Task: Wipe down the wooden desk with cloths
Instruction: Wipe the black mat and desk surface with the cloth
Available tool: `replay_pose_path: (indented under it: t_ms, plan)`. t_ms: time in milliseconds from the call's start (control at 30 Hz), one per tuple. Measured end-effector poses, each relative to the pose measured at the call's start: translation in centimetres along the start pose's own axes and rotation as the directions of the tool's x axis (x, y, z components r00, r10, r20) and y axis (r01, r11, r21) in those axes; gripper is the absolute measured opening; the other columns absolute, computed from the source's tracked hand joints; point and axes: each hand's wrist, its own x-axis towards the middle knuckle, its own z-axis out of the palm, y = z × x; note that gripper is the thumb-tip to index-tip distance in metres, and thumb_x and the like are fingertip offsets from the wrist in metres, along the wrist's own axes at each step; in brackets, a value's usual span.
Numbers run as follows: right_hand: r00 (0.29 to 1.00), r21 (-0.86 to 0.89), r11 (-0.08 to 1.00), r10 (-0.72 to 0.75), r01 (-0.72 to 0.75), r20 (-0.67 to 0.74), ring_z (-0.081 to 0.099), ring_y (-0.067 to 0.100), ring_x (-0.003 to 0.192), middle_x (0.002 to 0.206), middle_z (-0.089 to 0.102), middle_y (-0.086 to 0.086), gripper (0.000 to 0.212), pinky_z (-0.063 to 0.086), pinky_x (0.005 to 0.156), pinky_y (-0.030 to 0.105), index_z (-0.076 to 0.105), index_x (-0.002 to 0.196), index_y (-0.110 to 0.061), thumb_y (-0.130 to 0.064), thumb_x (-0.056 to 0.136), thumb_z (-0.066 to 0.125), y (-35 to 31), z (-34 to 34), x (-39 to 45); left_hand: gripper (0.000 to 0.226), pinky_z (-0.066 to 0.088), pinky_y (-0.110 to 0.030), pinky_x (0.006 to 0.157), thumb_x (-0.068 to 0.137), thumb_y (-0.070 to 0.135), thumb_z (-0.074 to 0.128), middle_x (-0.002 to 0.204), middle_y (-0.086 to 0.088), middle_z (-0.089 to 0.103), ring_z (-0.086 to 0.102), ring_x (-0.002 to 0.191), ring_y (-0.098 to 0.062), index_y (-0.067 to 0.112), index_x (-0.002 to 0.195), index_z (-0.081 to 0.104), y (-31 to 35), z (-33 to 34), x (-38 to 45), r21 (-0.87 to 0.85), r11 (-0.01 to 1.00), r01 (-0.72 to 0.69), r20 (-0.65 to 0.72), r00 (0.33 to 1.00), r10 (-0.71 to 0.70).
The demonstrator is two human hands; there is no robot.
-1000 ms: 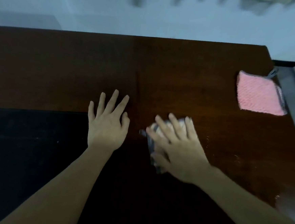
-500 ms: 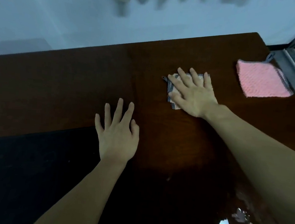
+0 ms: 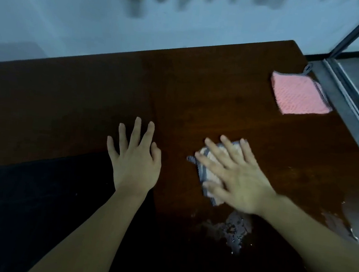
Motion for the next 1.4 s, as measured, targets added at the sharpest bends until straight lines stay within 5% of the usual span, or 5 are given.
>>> replay_pose_path:
  t_ms: [300,667,833,1067,1400]
  plan:
    - [0.961,0.03,0.961,0.274,-0.275,0.026,-0.014,0.029,0.155,0.17,-0.011,-0.006,0.065,-0.011,0.12,0.061,-0.009,0.157,-0.049,-0.07,0.098,0.008,7.9,-4.4,11.1,0.058,-0.007,-0.054,0.125,0.105,0.045,0.021,0.17,0.008,-0.002,-0.012,0.156,-0.026,0.04,0.161,0.007,0.1,0.1,0.0,-0.009,1.0,0.003,-0.022,1.0,-0.003]
    - [0.996,0.018,0.997,-0.08,0.079,0.045,-0.001,0.03,0.157,0.17,0.005,-0.004,0.064,0.0,0.121,0.062,0.008,0.161,-0.043,-0.069,0.102,0.016,3.9,0.2,-4.2,0.064,-0.008,-0.057,0.123,0.103,0.059,0.023,0.17,0.009,-0.009,-0.013,0.156,-0.026,0.043,0.16,0.001,5.4,-1.4,0.8,0.004,0.999,-0.039,0.041,0.998,0.039]
    - [0.999,-0.001,0.999,0.041,-0.041,-0.009,-0.02,0.024,0.154,0.165,-0.022,-0.013,0.067,-0.013,0.121,0.058,-0.02,0.151,-0.054,-0.077,0.089,-0.01,9.8,-1.4,1.3,0.064,-0.007,-0.057,0.123,0.102,0.062,0.022,0.17,0.008,-0.011,-0.015,0.155,-0.027,0.044,0.159,-0.001,9.8,0.8,1.1,0.017,0.997,-0.073,0.088,0.994,0.071]
    - [0.987,-0.025,0.987,0.16,-0.159,0.027,-0.016,0.03,0.155,0.169,-0.014,-0.005,0.065,-0.011,0.12,0.061,-0.013,0.157,-0.047,-0.067,0.098,0.005,12.9,-3.6,7.2,0.065,-0.008,-0.054,0.124,0.1,0.066,0.017,0.17,0.009,-0.01,-0.016,0.155,-0.025,0.046,0.16,0.002,10.2,2.1,0.9,0.059,0.997,-0.042,0.048,0.998,0.039]
    - [0.965,-0.038,0.967,-0.249,0.252,0.079,0.007,0.033,0.155,0.17,0.01,-0.003,0.067,0.005,0.118,0.061,0.014,0.161,-0.042,-0.071,0.101,0.018,9.4,0.2,-4.7,0.064,-0.007,-0.053,0.125,0.101,0.064,0.02,0.17,0.01,-0.007,-0.015,0.156,-0.024,0.045,0.16,0.007,10.1,2.0,0.6,0.033,0.999,-0.04,0.018,0.999,0.04]
